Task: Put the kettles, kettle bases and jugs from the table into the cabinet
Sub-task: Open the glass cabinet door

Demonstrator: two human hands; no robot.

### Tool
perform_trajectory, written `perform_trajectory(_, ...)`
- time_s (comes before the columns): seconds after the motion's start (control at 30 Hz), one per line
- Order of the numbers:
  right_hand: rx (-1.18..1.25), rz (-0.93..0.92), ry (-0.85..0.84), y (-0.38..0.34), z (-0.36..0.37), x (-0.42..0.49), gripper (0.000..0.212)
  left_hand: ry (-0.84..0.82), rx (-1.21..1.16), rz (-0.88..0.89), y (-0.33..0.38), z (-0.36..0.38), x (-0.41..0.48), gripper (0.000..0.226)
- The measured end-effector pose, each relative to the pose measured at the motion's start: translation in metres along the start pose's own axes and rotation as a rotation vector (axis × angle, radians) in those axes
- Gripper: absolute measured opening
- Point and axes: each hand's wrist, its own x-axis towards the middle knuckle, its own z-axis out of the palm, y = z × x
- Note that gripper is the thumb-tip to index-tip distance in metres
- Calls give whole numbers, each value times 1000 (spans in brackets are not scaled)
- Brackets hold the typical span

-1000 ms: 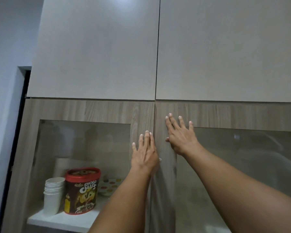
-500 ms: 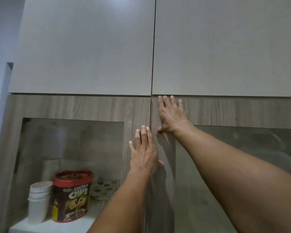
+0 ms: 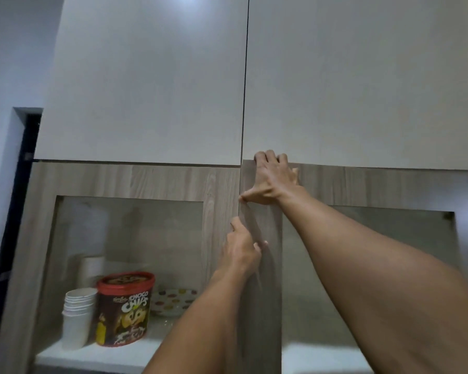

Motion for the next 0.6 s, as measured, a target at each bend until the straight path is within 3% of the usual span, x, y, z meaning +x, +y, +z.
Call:
perform_trajectory(0.2,68,85,129,-19,-42,-56,94,22,-162,-32,18,-27,-58,56)
perform_trajectory(0.37,94,216,75,-26,-68,-113,100,26,-136,53,36,-39,-126,51)
perform_trajectory(0.43,109,326,79,-26,-80,-132,91,-8,-169,74,40,-43,-152,41)
perform_trajectory(0.53,120,456,134,-28,-97,-154,52,-18,-205,117,49,-47,-185,34)
perform_trajectory(0.6,111,499,134,-28,-109,-168,44,-15,-240,165,57,-47,-204,33)
